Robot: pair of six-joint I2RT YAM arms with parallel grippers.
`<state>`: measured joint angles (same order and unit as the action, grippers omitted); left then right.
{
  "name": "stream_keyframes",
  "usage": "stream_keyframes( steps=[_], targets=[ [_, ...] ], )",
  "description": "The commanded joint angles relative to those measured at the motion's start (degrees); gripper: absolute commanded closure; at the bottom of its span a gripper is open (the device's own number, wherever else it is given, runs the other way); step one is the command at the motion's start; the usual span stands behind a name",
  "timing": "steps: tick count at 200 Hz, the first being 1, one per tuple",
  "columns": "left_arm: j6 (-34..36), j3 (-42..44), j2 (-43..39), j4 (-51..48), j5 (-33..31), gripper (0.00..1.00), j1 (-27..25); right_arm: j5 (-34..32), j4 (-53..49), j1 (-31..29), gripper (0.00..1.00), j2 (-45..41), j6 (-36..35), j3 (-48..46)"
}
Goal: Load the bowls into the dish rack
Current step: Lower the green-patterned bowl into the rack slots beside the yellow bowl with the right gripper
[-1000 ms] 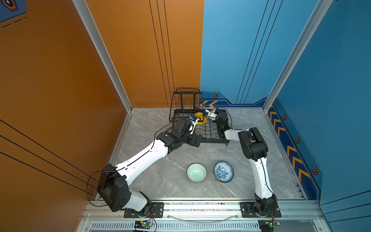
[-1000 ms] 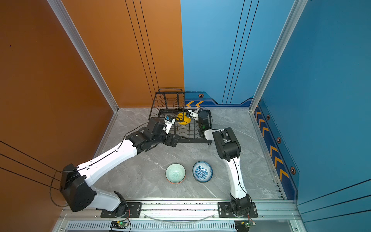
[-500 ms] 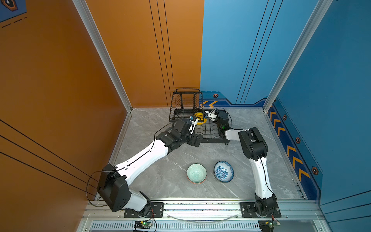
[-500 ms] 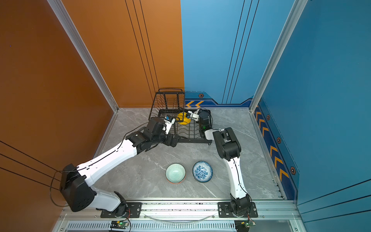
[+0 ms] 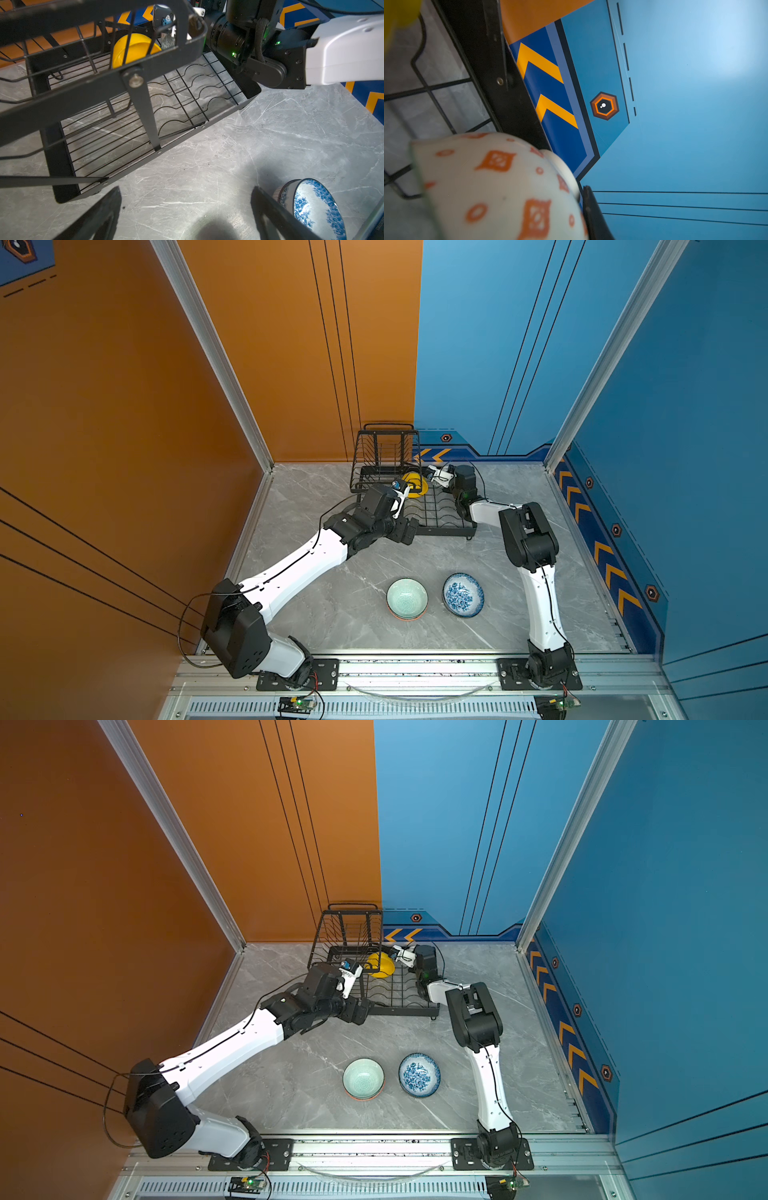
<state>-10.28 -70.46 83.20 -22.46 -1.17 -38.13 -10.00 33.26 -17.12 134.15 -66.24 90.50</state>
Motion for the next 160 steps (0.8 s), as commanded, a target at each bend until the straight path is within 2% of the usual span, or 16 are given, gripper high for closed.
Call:
stream_keyframes(
  steps=[1,13,51,100,119,160],
  targets=[
    [0.4,0.7,-0.6,-0.9,0.9,0.02,0.7,2.8,-8.1,0.2,1.0,-1.9,3.9,1.8],
    [0.4,0.8,-0.7,-1.0,0.9,0.02,0.7,2.7,-8.5,0.2,0.99,-1.6,4.1,2.2],
    [0.4,1.3,-0.9,-0.9,0.8,0.02,0.7,2.8,-10.4,0.3,0.83,-1.4,4.9,3.4],
    [0.3,1.3,-0.9,-0.9,0.9,0.02,0.7,2.7,-11.0,0.4,0.75,-1.7,5.3,3.6],
    [0.3,1.3,-0.9,-1.0,1.1,0.02,0.7,2.8,-11.1,0.5,0.67,-1.9,5.6,3.6],
    [0.3,1.2,-0.9,-0.9,1.2,0.02,0.7,3.0,-11.0,0.5,0.58,-2.3,6.1,3.5]
  ],
)
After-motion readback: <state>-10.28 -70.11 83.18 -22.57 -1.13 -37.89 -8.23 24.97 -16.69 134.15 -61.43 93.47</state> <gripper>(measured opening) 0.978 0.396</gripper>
